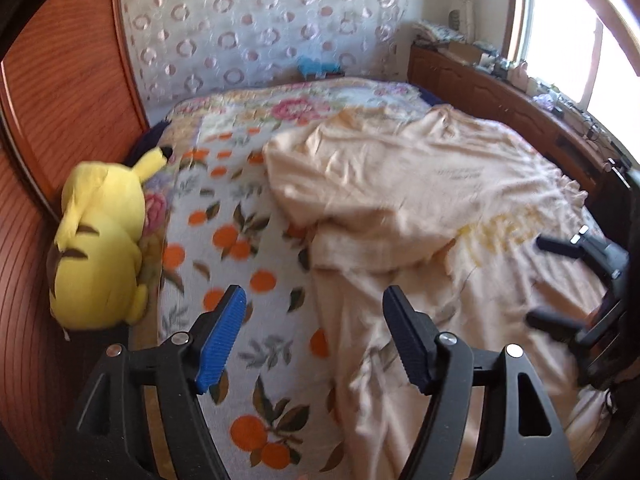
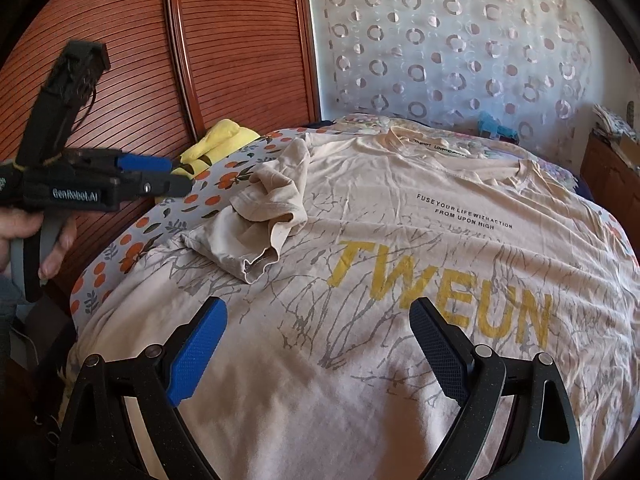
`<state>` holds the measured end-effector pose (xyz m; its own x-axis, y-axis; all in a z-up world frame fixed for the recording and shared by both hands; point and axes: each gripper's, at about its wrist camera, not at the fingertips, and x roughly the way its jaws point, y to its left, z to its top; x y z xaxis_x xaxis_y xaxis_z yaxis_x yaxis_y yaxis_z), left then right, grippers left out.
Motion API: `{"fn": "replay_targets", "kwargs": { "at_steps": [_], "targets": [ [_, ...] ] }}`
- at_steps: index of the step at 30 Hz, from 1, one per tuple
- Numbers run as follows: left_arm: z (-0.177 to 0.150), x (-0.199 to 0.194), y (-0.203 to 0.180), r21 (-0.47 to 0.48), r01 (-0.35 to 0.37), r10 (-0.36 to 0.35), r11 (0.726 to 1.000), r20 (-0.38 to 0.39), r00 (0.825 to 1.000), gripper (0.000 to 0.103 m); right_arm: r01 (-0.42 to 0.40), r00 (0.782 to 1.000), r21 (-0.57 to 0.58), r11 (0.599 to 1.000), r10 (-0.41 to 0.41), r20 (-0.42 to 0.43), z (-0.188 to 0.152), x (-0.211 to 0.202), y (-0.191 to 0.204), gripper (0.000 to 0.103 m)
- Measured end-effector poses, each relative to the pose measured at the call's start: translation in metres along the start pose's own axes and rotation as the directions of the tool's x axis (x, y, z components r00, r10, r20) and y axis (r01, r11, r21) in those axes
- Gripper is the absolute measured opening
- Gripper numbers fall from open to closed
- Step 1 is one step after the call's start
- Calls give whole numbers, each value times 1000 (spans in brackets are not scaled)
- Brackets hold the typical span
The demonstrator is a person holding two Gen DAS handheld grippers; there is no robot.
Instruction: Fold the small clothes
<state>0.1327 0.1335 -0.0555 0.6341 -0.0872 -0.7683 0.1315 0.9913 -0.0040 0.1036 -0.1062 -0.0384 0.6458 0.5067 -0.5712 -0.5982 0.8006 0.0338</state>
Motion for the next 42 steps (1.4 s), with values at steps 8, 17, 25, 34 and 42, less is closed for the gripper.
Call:
{"fn": "replay_targets", "kwargs": {
  "at_steps": [8,17,25,34,42],
  "targets": [
    [-25,31,10,-50,-7,3,999,-65,998,72,-7,999,-69,998,10,41,31,-10,-3,85],
    [-32,29,13,-60,-5,6,998,18,1000,77,-119,993,-161,980,117,-19,71,30,17,57],
    [-31,29,16,-72,10,-8,997,27,1000,78,-195,974,-209,958,164,-159,87,107,34,38],
    [-32,30,15,-72,10,-8,997,33,999,78,-204,962,-271,941,143,-231,96,144,50,35],
    [-33,30,15,-72,8,-6,997,32,999,77,-195,962,-294,936,125,-241,96,147,46,4]
  ]
}}
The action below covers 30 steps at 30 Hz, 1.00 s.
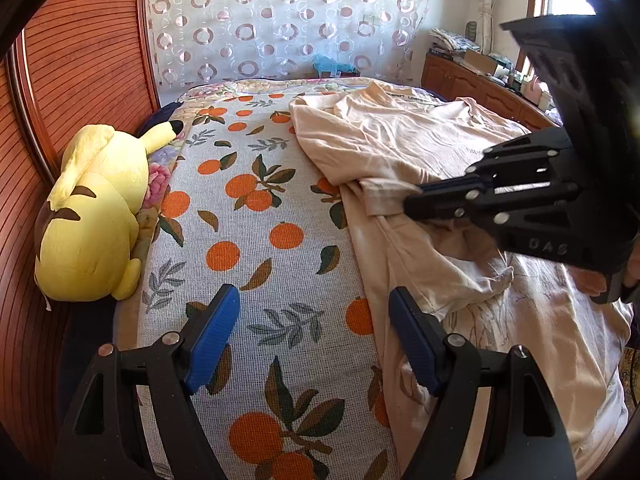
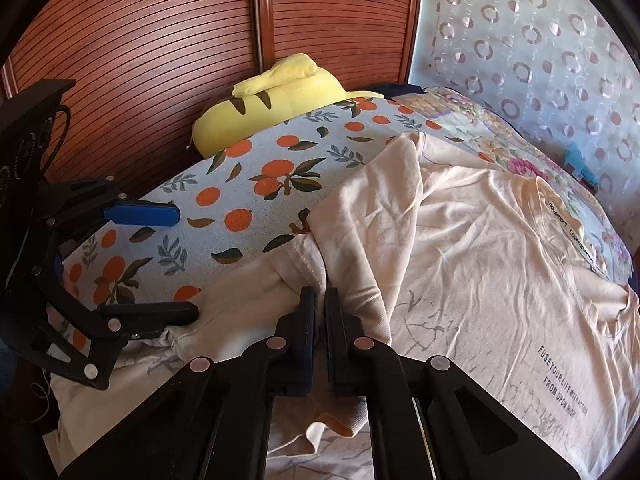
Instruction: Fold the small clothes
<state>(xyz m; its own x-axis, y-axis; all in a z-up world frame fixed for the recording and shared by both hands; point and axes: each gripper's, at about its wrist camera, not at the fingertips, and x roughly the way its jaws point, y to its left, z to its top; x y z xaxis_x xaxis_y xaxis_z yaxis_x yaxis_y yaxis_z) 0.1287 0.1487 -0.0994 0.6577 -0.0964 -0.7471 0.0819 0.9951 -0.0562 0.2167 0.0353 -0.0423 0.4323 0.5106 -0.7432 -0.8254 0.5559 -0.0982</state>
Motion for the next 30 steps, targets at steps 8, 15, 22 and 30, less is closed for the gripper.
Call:
{"fn": "replay_targets", "kwargs": {
  "at_steps": [8,15,22,30],
  "targets": [
    [0,1,-1,1,-2,2,1000,0,1000,78,36,978,171,985,-70,196,-15,-73,-46,3],
    [-1,0,-2,4,-8,8,1000,0,1000,78,186,972,315,931,-221,78,-52,-78,-86,4],
    [-1,0,-2,8,-13,13,1000,-1,1000,78,243,962,297,923,-269,48,-60,-75,-78,45],
    [-2,-1,-3,12,-22,22,1000,-2,1000,78,203,970,299,933,-232,66,-88,-105,-73,48]
  ]
}}
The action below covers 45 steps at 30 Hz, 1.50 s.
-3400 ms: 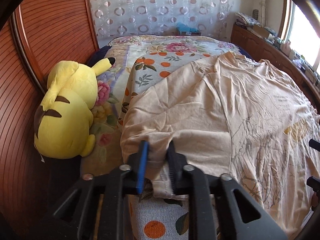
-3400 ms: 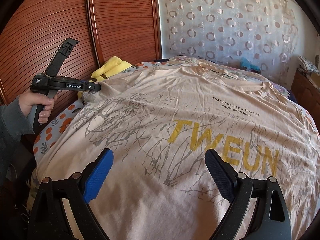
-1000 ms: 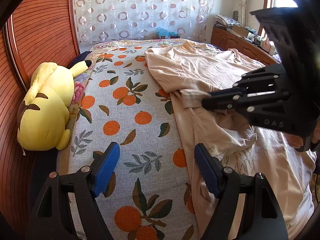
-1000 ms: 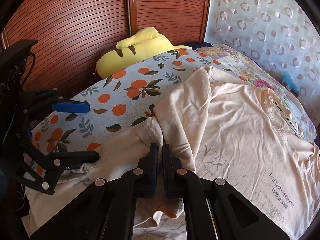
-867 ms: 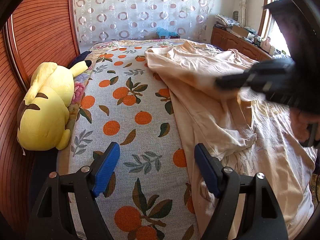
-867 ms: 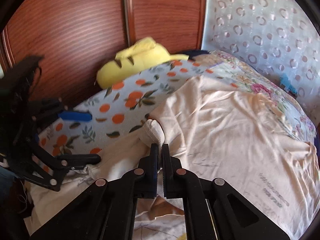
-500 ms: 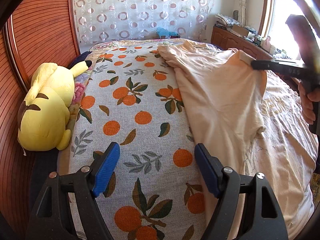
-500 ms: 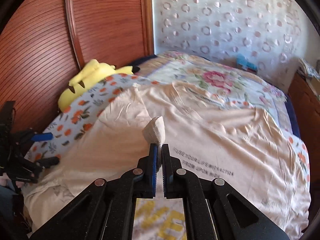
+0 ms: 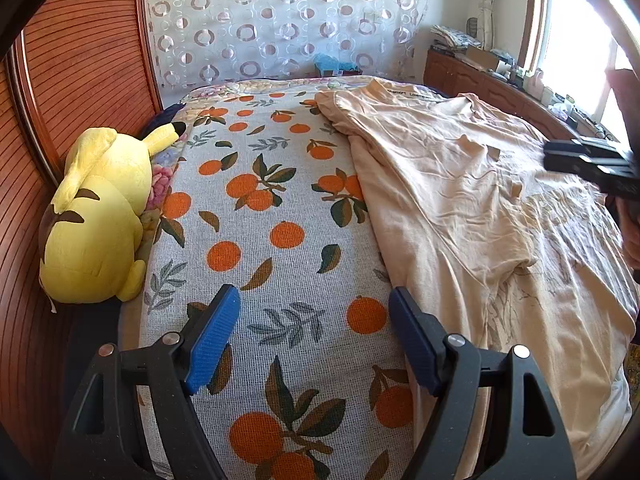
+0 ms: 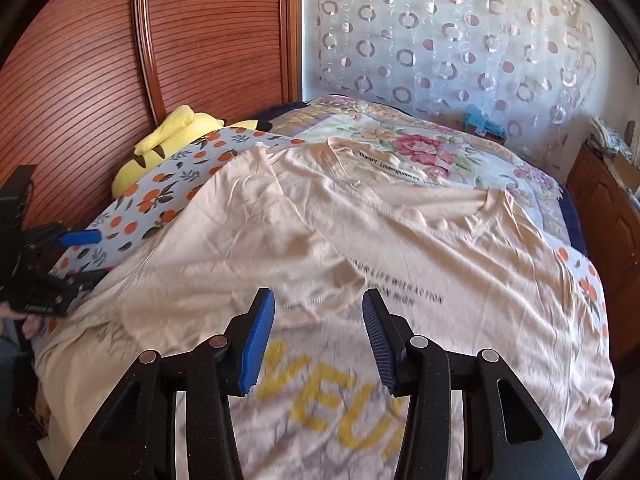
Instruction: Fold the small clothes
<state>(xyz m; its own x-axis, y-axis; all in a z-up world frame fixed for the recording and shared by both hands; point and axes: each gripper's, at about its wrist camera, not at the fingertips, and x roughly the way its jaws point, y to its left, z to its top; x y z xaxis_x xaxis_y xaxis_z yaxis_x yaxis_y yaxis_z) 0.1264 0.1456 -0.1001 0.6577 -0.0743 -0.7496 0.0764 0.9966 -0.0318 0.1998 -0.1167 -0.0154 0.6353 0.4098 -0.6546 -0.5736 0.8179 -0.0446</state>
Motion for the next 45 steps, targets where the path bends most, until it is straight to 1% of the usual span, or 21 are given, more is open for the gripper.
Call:
{"fn": "replay_targets", "kwargs": {
  "at_steps": [5,7,9,11,13,15,18,20,22,24,28,31,32,33,34,35,37,40,42,44,45],
  "targets": [
    [-1,-1,1,9,-14,14,1000,-4,1000,78,-6,1000,-13,1000,6,9,-40,-35,-8,48],
    [2,-1,1,-4,-49,49,999,-10,999,78,0,1000,-5,1000,0,3,-57,-47,-16,48],
    [6,-4,-2,5,-78,78,997,-7,997,78,32,999,13,999,-31,-12,-76,-58,-29,48],
    [11,-15,-9,0,-53,53,999,26,998,78,67,997,27,997,-66,-26,-92,-67,-42,48],
    [16,-29,-21,-3,3,-3,1000,60,998,78,114,993,42,993,-113,-40,-109,-78,-56,48],
    [21,-40,-39,28,44,-46,999,85,995,77,137,990,78,987,-134,-52,-122,-87,-71,48],
    [24,-45,-70,83,115,-122,990,85,989,70,158,987,126,979,-151,-62,-136,-98,-87,48],
    [24,-40,-87,104,176,-183,979,61,981,60,166,985,140,976,-159,-62,-145,-105,-91,48],
    [21,-31,-103,128,207,-211,970,24,977,47,155,987,154,976,-146,-65,-151,-107,-93,48],
    [18,-23,-113,151,208,-210,966,1,978,36,152,988,156,976,-145,-54,-154,-110,-90,48],
    [13,-9,-132,181,203,-199,962,-45,979,33,160,987,157,975,-154,-48,-156,-111,-93,48],
    [11,-1,-136,196,168,-158,966,-62,985,33,154,988,166,974,-149,-42,-156,-107,-88,48],
    [12,1,-136,203,158,-149,966,-61,987,33,150,989,172,974,-145,-42,-148,-99,-88,48],
    [12,2,-137,211,154,-144,965,-60,988,28,149,989,174,973,-145,-40,-148,-99,-89,48],
    [13,2,-137,224,133,-124,966,-56,991,17,152,988,173,973,-147,-39,-149,-99,-88,48],
    [14,0,-137,229,121,-113,966,-49,992,14,155,988,171,973,-151,-39,-150,-100,-87,48],
    [16,-5,-136,221,143,-136,965,-46,990,10,157,987,168,973,-152,-40,-148,-97,-89,48],
    [22,-23,-137,201,186,-187,962,-17,982,10,155,988,170,973,-151,-40,-147,-97,-89,48],
    [26,-34,-136,179,199,-204,963,8,979,10,156,988,170,973,-151,-40,-147,-96,-89,48],
    [31,-43,-136,165,194,-201,967,27,979,16,156,988,169,973,-151,-41,-147,-96,-90,48],
    [32,-44,-137,162,200,-206,966,24,978,28,155,988,170,973,-150,-41,-147,-96,-90,48]
  ]
}}
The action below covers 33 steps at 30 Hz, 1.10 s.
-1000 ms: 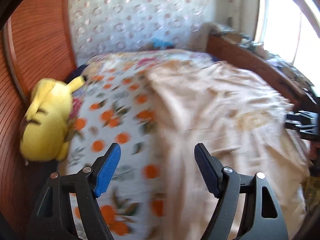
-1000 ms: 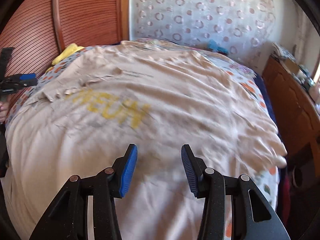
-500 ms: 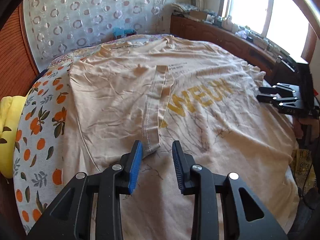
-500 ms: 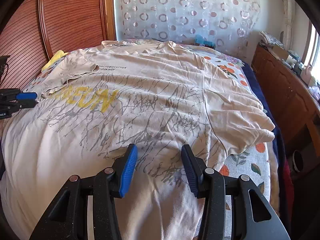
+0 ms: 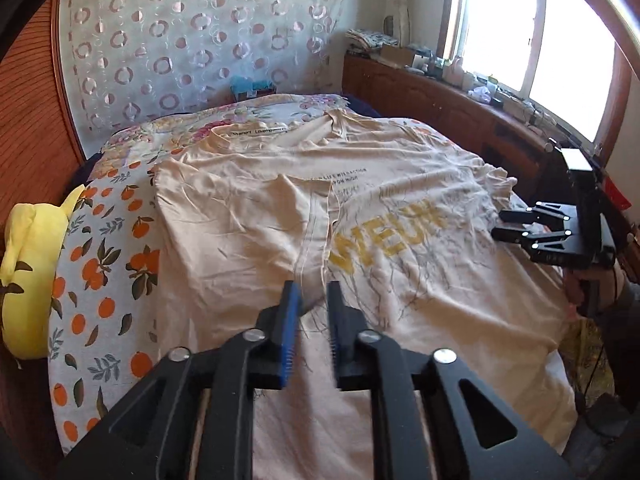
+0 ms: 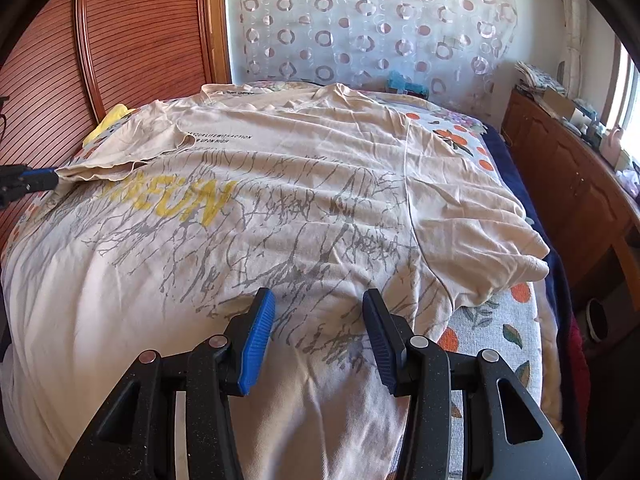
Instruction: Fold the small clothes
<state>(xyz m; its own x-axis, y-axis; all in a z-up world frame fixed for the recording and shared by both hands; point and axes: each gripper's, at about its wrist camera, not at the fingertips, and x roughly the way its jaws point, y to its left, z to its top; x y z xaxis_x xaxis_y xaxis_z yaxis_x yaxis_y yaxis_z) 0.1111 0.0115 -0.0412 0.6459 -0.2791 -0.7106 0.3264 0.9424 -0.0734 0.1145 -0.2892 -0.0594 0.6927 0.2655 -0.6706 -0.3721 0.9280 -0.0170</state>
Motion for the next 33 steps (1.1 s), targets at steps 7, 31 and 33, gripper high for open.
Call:
{"fn": "replay_targets", "kwargs": {
  "at_steps": [7,31,33],
  "targets": [
    [-1,19,-1,10,-8,8,1000,-45,999,58,0,1000,0,1000,0,0,0,0,0,48],
    [18,94,-24,64,-60,65,996,-88,994,62,22,999,50,999,-24,38,0,-15,-25,48],
    [17,93,-23,62,-58,64,996,-88,994,62,45,998,85,995,-49,44,-2,-20,-43,48]
  ]
}}
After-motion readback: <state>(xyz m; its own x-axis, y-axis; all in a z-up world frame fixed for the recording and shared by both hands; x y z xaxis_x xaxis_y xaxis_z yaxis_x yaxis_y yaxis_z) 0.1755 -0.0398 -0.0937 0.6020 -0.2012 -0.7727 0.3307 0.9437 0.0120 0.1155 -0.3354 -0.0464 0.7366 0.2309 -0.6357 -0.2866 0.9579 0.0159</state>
